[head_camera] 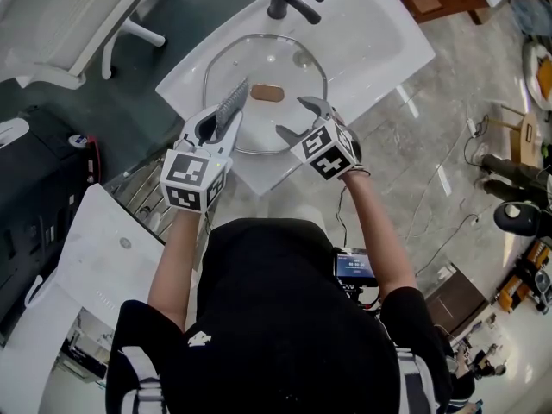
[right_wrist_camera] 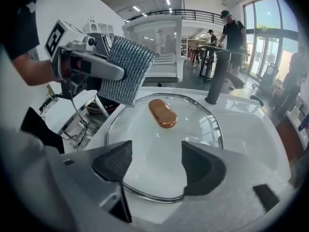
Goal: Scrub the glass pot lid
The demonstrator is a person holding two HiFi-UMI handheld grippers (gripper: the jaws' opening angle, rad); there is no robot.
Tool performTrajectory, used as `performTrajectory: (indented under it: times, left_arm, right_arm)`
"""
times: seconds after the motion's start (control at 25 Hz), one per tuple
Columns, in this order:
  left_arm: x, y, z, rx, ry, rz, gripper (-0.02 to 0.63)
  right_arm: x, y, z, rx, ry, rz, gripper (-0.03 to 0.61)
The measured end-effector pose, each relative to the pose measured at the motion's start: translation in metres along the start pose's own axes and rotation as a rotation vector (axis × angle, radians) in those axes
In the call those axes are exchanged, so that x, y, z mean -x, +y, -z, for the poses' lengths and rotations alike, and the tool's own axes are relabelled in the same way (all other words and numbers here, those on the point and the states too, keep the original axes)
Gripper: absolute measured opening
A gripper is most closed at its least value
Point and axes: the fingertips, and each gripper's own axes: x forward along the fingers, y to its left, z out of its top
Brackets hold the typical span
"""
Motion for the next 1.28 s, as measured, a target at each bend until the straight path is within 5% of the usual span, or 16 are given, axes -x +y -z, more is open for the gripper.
performTrajectory:
  times: [1.28]
  left_arm:
    - [-0.009,0.023,0.022,-0.002,0.055,-0.032,0.067]
  right_arm:
    - [-0.022,-0.002,0.006,0.014,0.037,-0.015,0.319]
